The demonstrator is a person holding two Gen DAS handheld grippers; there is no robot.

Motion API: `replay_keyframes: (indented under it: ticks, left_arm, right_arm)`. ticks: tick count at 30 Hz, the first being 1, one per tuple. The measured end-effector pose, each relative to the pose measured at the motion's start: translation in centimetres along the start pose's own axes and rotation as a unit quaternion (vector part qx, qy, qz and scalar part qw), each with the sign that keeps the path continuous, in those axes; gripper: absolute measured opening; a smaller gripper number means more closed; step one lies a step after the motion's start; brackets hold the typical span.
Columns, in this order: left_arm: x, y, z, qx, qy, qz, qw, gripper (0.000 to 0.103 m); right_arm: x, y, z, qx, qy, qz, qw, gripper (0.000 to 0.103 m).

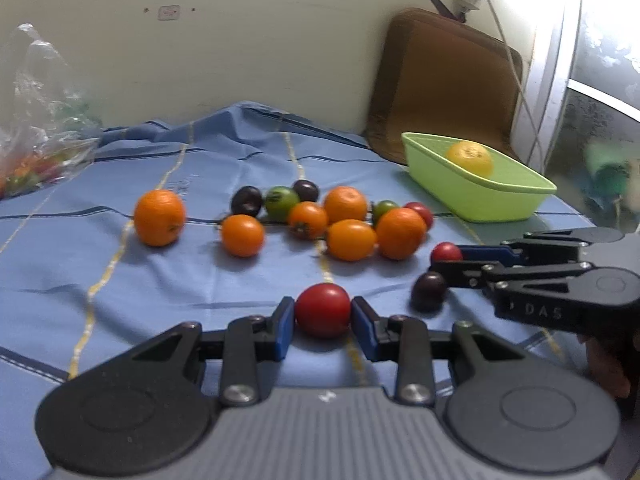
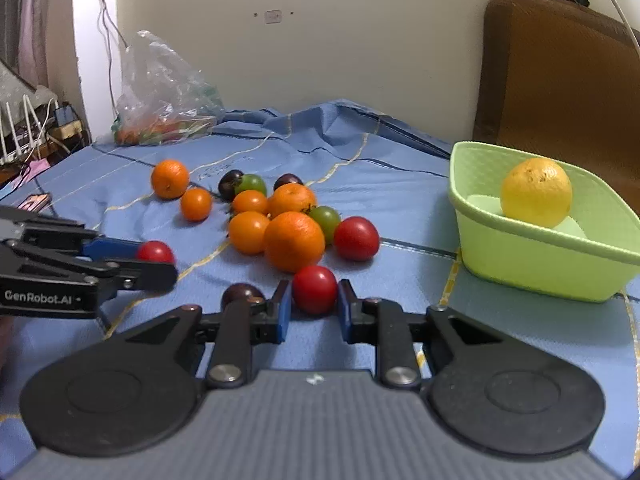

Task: Organize fruits
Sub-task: 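Grasp a red tomato with the left gripper while the right gripper grasps another red tomato, then lower both red tomatoes into the green basket and open both grippers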

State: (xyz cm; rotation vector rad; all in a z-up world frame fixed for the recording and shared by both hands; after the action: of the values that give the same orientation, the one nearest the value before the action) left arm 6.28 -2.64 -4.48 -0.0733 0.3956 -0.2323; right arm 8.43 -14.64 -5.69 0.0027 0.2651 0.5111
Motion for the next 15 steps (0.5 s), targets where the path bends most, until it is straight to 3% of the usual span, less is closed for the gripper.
replay_keyframes:
  ticks: [6,11,15]
  left_arm:
    - [0.3,-1.3,0.4,-0.013,0.003,-0.016,0.9998,0.031]
    - [0.8,-2.1,2.7,-0.041,-0.005,-0.043,0.9982,0.031]
    - [2.6,-5.2,6.6,-0.039,-0.022,-0.091,0.9949,0.031]
  right_arm:
    - [-1.1,-0.9,-0.1,0.017,-0.011,0.0,1.0,0.027]
    - [-1.9,-2.3,1.2,0.021,-0.052,-0.009,0.998,0.027]
    - [-3.0,-5.2,3.9,-0.006,-0.116,-0.065,0.991,0.027]
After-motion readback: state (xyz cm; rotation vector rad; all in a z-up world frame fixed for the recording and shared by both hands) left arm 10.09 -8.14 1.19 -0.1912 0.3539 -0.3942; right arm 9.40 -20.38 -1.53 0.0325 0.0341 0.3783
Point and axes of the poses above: each gripper's, at about its wrist camera, not at the fingertips, and x roughly the way its jaws point, y to its left, z to its top, the point moved 8 cm from there along x, roughly the way its jaws point, and after that the axes turned 15 degrees about -y, right-handed, at the moved point
